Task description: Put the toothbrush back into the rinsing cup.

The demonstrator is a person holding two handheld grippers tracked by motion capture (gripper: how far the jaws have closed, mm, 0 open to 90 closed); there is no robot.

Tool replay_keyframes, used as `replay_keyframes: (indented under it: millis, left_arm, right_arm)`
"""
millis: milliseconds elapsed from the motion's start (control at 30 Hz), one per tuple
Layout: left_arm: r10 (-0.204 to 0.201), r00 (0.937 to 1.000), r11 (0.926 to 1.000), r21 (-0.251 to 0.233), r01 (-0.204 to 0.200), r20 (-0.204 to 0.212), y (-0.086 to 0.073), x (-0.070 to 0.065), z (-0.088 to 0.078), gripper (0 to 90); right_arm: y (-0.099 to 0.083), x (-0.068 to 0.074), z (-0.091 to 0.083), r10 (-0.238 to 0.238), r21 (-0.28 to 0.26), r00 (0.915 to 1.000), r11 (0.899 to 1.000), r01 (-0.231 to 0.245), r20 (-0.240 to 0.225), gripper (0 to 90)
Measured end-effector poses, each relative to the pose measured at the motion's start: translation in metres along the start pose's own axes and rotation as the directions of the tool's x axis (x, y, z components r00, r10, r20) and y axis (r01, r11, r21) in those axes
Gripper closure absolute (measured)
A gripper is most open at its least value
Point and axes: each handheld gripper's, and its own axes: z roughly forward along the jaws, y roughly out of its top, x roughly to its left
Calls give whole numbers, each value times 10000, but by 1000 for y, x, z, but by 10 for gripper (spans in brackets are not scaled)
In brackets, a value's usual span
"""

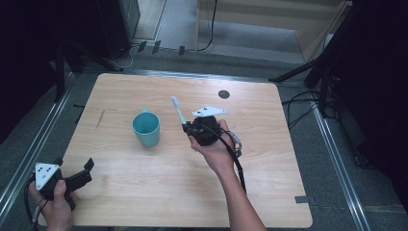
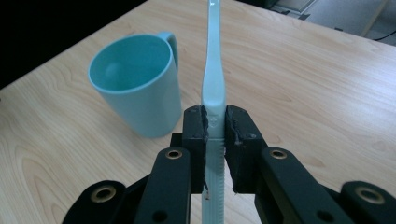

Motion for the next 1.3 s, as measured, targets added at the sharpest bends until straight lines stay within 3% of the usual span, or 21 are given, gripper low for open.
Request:
replay_keyframes:
  millis: [367, 633, 1100, 1300]
  left_arm:
    - [-8, 10000, 10000, 35, 8, -6, 0, 0, 0, 0]
    - [213, 9998, 9998, 60, -212, -56, 0, -2, 0, 0]
    - [185, 9998, 9998, 87, -185, -53, 0, -2, 1, 0]
    - [188, 9998, 9998, 86, -188, -55, 0, -2, 1, 0]
  right_arm:
    - [21, 10, 8, 356, -669, 9994, 9971, -355, -5, 792]
    - [39, 22, 17, 170, -859, 9998, 9961, -179, -114, 793]
    - [62, 41, 40, 269, -1910, 9980, 9809, -375, -577, 792]
    - [66, 46, 50, 497, -2453, 9945, 9668, -711, -923, 791]
